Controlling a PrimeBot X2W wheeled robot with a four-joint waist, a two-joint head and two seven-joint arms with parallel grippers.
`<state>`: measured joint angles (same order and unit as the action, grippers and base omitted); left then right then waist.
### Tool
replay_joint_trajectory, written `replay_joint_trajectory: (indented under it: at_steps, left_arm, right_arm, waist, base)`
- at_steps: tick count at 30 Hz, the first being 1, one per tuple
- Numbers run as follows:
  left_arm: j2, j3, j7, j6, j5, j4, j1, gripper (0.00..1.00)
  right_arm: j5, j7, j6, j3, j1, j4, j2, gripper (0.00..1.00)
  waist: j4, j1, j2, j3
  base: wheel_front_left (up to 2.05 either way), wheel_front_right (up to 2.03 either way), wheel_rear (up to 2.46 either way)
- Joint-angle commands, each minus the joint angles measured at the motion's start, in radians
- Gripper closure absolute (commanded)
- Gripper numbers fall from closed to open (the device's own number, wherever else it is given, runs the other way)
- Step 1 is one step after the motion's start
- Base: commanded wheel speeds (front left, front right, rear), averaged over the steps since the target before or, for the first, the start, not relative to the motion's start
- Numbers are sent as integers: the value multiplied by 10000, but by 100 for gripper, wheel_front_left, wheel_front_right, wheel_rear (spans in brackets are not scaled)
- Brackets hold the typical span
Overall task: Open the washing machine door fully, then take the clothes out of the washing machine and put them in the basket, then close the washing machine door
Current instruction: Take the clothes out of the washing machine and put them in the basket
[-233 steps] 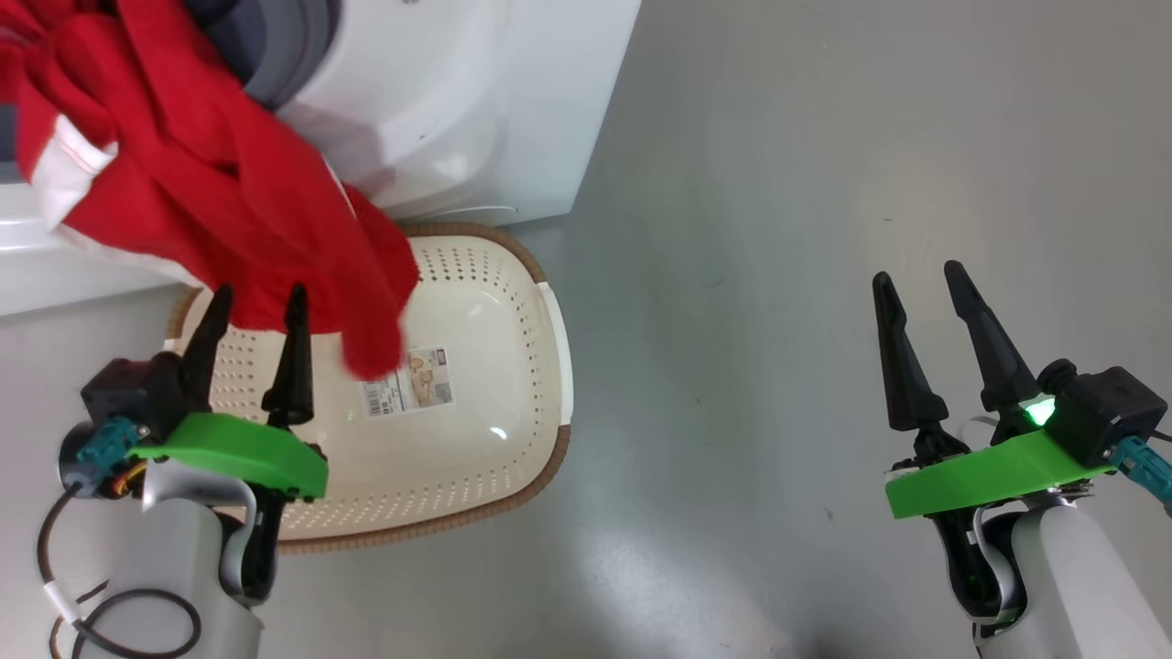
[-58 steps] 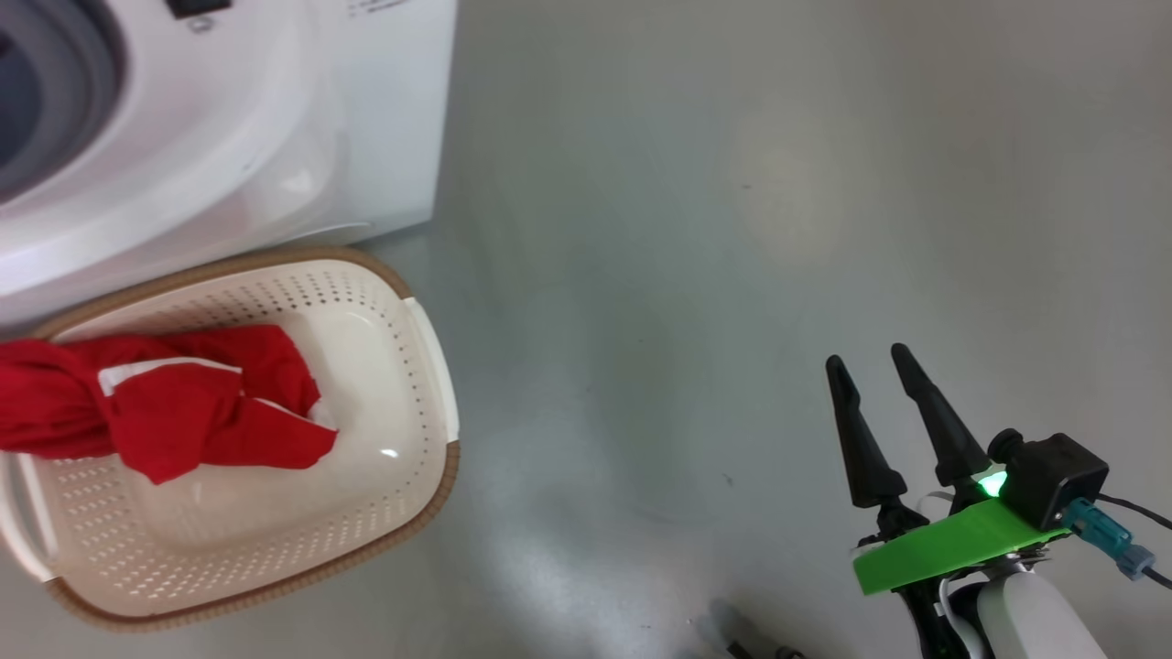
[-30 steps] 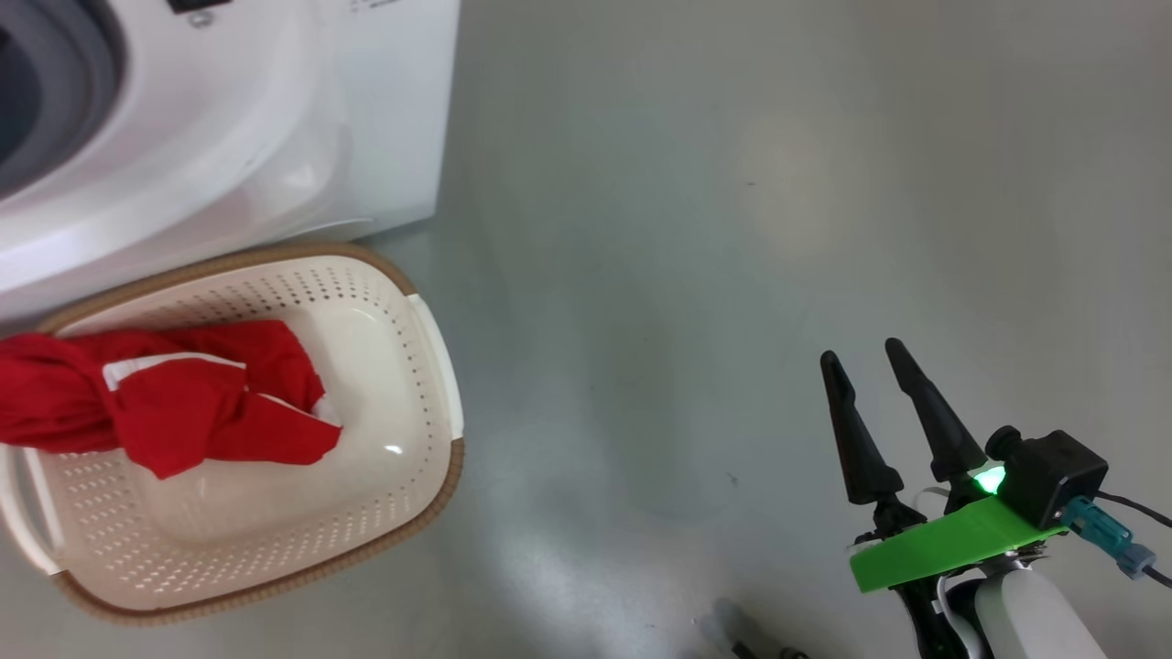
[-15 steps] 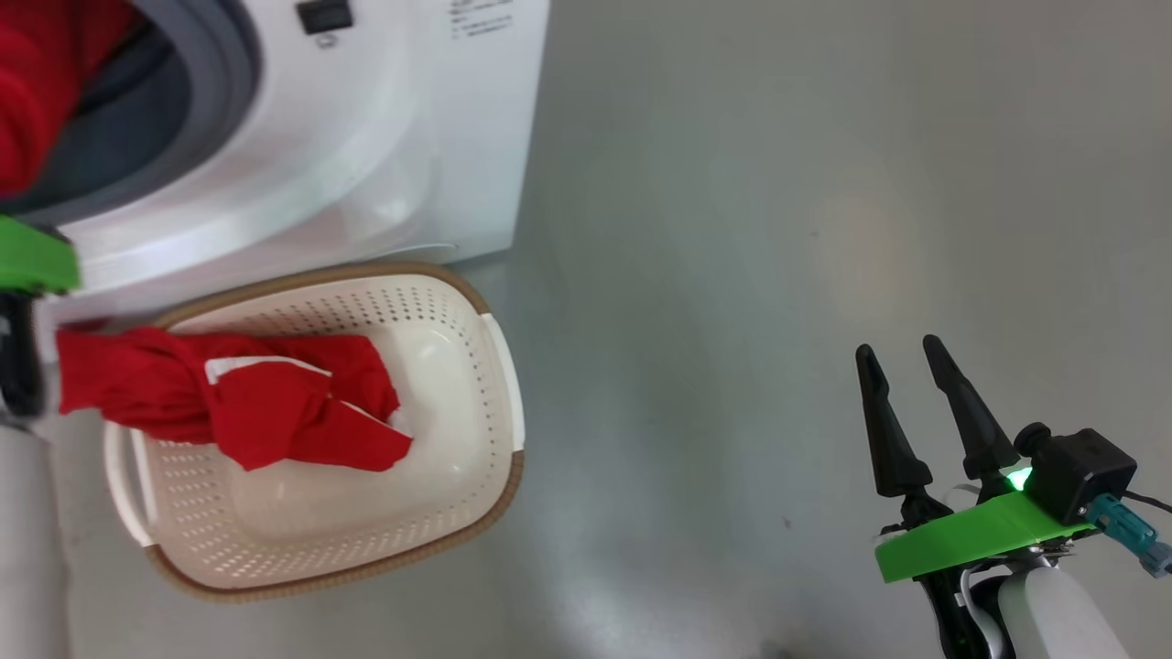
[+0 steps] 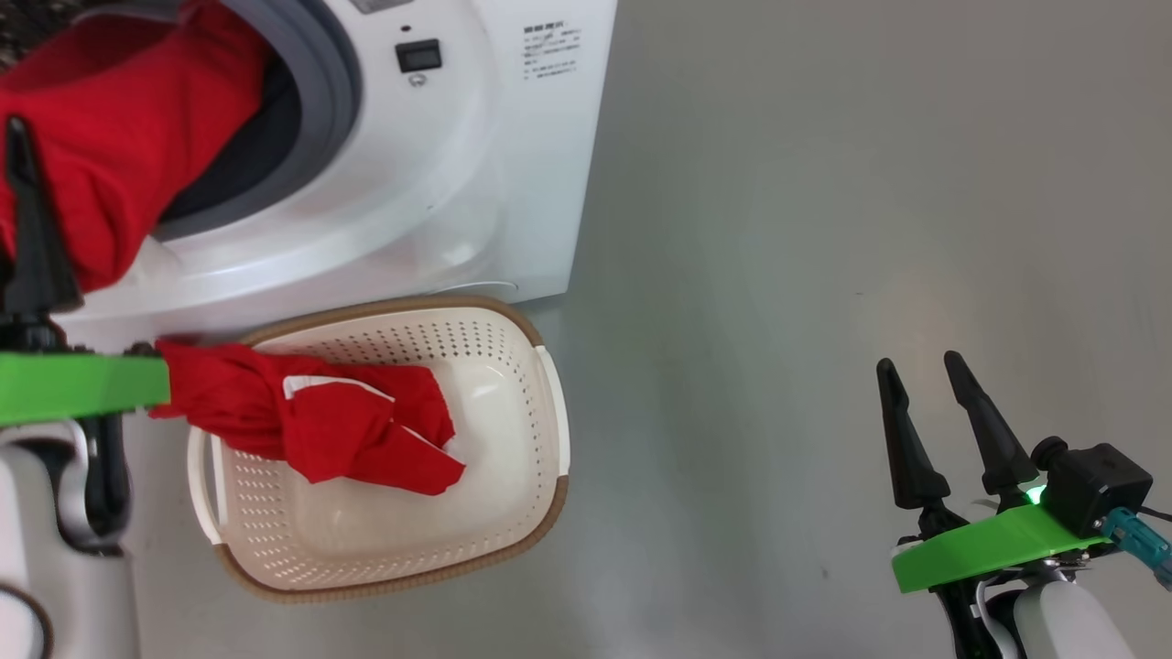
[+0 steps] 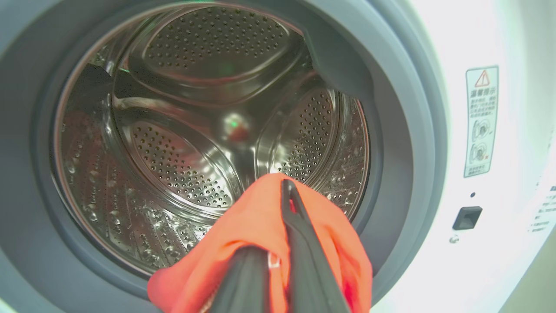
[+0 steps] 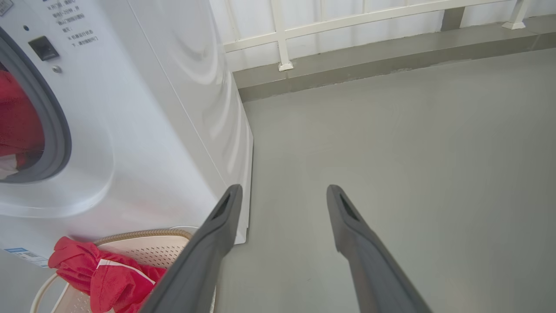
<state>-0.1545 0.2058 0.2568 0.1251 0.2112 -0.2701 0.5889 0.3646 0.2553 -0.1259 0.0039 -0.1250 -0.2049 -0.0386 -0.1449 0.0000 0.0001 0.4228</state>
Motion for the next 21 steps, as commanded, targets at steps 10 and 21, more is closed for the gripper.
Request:
replay_joint_trajectory:
  at_steps: [10,21]
  left_arm:
    - [302,905,49,55,-25,2992,-1844,100]
    - [818,976,49,55,-34,4580,-2802,100]
  right_arm:
    - [-87,65,-48,18,279,214,-116,0]
    - [-168,65,-48,-16,446,192,-116,0]
  waist:
    - [308,0,-1,-388]
    - [434,0,-1,-574]
  base:
    - [0,0,0]
    - [0,0,0]
